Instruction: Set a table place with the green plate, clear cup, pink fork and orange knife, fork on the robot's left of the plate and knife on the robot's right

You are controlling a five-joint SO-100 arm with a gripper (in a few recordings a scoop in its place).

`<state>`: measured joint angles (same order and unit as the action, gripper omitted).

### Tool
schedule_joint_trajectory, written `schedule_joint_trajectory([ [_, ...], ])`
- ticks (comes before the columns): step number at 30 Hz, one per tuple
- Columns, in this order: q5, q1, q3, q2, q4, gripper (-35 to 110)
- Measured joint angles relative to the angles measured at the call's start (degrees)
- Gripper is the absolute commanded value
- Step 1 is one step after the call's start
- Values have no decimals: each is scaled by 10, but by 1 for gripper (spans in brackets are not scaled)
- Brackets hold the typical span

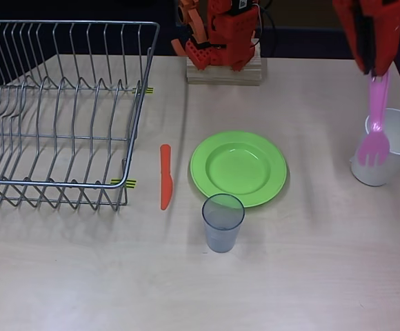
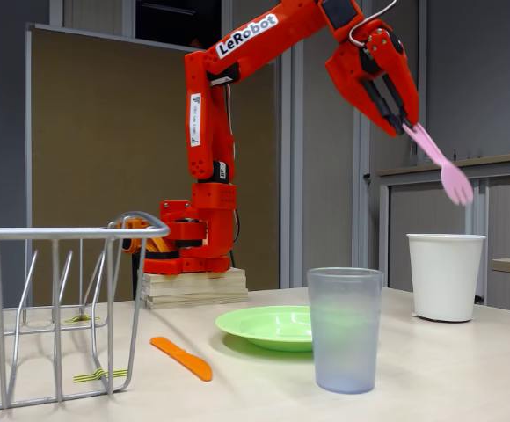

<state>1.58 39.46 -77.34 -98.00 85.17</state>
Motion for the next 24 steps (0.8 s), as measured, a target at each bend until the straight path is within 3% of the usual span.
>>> schedule_joint_trajectory([
  [7,-86,-71,-203,0,-190,0],
  [24,-53,-74,-566,-88,-477,0],
])
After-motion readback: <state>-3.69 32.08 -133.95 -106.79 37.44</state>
